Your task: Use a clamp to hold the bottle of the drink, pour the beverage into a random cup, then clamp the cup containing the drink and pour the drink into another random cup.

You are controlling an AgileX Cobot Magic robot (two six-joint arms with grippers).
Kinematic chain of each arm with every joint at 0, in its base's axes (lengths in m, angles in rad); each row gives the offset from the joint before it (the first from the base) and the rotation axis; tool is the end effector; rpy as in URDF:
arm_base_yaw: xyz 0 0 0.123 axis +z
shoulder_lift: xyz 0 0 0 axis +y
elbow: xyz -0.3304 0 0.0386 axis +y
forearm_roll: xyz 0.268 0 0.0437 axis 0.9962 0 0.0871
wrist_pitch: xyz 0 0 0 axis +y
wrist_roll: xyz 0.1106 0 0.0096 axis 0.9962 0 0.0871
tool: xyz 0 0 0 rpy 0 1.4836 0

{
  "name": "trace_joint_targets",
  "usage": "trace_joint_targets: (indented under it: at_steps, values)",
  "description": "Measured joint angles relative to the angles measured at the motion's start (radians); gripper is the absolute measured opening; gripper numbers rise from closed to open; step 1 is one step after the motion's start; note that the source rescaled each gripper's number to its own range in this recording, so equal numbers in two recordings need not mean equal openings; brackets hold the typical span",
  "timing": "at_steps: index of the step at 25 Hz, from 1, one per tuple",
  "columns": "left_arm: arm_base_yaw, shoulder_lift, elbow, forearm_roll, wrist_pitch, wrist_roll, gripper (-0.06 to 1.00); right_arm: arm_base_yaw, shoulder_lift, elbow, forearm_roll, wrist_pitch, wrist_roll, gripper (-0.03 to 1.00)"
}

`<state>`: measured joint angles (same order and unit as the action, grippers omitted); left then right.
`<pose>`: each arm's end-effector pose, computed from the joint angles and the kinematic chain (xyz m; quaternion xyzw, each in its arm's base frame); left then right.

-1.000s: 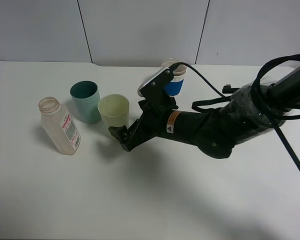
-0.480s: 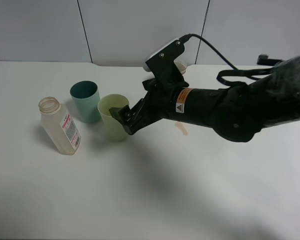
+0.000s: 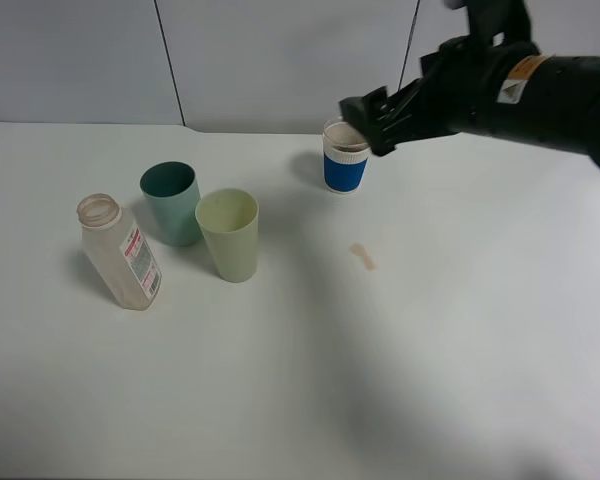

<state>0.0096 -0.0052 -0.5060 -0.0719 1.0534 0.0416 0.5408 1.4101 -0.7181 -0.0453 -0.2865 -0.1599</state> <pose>-0.0186 -0.0071 0.2805 0.0150 0.8477 -0.0224 0.5298 0.2778 0.1685 0.2831 -0.2981 0.7535 0.1035 0.5768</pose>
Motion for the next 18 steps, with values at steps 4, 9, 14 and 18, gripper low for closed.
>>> trace_joint_targets:
  at_steps: [4, 9, 14, 18]
  values:
    - [0.0, 0.0, 0.0, 0.0, 0.0, 0.0, 1.0, -0.22, -0.106, -0.002, 0.0, 0.119, -0.003, 0.97]
    - [0.0, 0.0, 0.0, 0.0, 0.0, 0.0, 1.0, -0.434, -0.253, -0.002, 0.0, 0.263, -0.003, 0.97]
    - [0.0, 0.0, 0.0, 0.0, 0.0, 0.0, 1.0, -0.586, -0.408, -0.002, 0.0, 0.389, -0.003, 0.97]
    - [0.0, 0.0, 0.0, 0.0, 0.0, 0.0, 1.0, -0.62, -0.551, -0.002, 0.0, 0.508, -0.003, 0.97]
